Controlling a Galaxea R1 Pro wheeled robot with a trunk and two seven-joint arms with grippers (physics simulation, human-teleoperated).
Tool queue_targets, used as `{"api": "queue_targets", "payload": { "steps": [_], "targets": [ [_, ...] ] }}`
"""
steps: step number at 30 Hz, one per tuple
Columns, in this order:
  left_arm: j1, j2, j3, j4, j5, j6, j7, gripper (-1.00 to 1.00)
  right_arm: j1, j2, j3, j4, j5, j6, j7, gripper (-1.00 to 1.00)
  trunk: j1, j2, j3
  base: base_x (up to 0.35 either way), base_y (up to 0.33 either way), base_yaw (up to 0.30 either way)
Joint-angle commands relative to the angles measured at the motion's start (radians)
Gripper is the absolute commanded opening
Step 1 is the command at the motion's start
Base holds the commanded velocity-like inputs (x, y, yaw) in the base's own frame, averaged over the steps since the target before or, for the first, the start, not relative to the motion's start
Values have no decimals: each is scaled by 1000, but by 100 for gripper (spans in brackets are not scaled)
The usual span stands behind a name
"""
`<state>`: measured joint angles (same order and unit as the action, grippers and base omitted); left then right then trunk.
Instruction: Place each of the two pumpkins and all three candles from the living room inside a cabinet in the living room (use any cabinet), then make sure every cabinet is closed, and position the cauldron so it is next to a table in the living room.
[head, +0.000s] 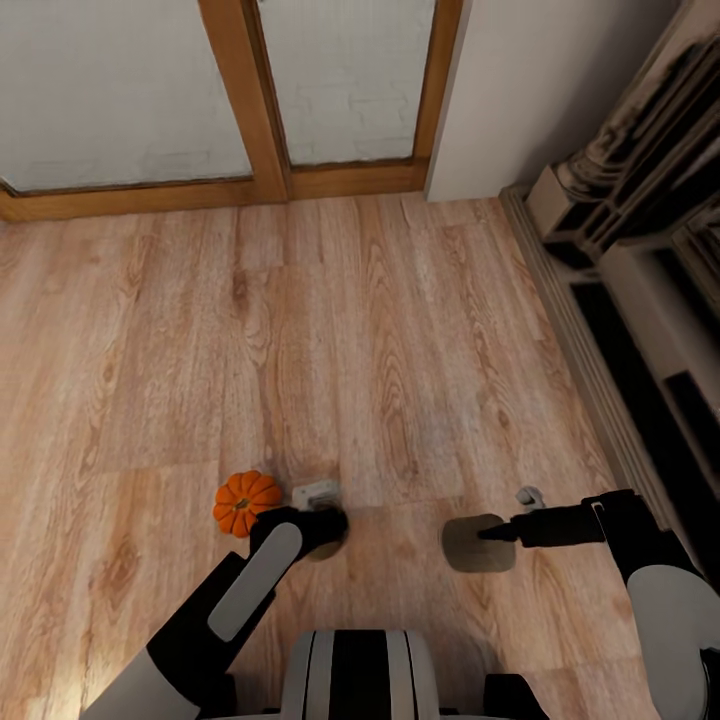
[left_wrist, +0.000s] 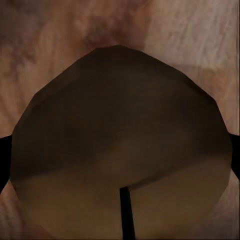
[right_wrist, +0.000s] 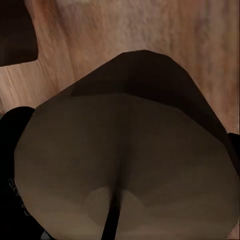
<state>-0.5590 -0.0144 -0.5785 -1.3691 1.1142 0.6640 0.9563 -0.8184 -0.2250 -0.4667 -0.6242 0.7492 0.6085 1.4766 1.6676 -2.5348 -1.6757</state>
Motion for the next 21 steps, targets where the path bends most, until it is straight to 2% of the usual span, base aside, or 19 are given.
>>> {"api": "queue_targets", "payload": {
  "steps": [1,4,8,11,15,21],
  "targets": [
    [0,0,-1,3,14,5,9,-100,-1,1,-5,-2,24,11,8,-100,-1,0,3,0,0,0],
    [2,1,-3,29,34,4,7,-100,-1,3,-4,-5,66,11,8,-100,-2,1,15,0,0,0],
    [2,1,-5,88,41,2,-19,-100,0,4,-3,-6,101,11,7,-100,-4,2,30,0,0,0],
    [2,0,-5,154,41,0,-125,-100,0,4,6,-6,142,10,-11,-100,-5,2,42,0,0,0],
    [2,2,-3,200,40,0,-230,-100,0,4,9,-6,156,10,-40,-100,-7,3,58,0,0,0],
    [2,4,1,210,43,-1,-267,-100,1,4,10,-6,159,9,-61,-100,-10,5,81,0,0,0]
  ]
}}
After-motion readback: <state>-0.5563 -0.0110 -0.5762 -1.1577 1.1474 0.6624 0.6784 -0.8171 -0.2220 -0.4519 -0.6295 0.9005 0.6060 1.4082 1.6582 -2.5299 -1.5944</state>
